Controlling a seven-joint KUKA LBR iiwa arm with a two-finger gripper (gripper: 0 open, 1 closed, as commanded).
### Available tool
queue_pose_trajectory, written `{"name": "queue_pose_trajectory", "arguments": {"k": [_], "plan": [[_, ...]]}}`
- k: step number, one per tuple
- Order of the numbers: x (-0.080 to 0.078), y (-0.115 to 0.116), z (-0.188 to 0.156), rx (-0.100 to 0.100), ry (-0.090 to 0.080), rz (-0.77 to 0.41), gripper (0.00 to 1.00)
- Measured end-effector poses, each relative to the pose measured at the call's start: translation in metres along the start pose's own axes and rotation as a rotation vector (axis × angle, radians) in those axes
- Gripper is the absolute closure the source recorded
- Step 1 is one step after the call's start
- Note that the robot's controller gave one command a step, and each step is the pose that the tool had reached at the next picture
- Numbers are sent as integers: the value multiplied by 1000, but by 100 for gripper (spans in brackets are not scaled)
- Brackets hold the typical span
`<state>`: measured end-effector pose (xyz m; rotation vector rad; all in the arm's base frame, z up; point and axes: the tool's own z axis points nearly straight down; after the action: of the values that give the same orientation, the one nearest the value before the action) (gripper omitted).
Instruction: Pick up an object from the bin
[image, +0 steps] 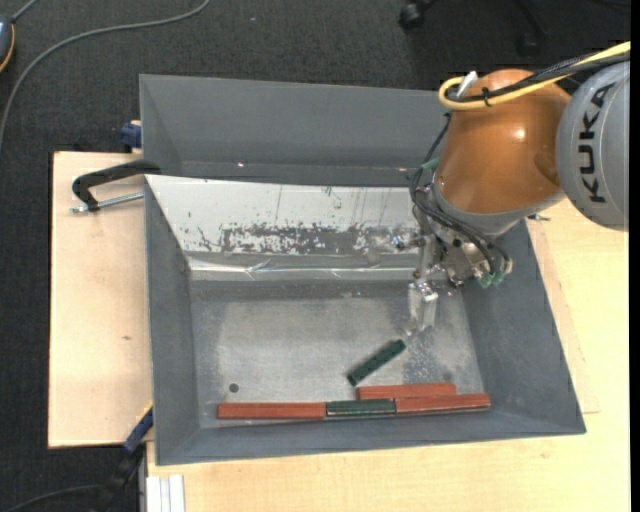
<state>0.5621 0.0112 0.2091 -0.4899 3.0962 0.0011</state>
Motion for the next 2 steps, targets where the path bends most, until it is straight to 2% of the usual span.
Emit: {"name": "queue_pose_trajectory", "arguments": {"k": [1, 2], "plan": [[24, -53, 143, -3, 12, -101, 0], [37, -27, 138, -2, 4, -153, 0]]}}
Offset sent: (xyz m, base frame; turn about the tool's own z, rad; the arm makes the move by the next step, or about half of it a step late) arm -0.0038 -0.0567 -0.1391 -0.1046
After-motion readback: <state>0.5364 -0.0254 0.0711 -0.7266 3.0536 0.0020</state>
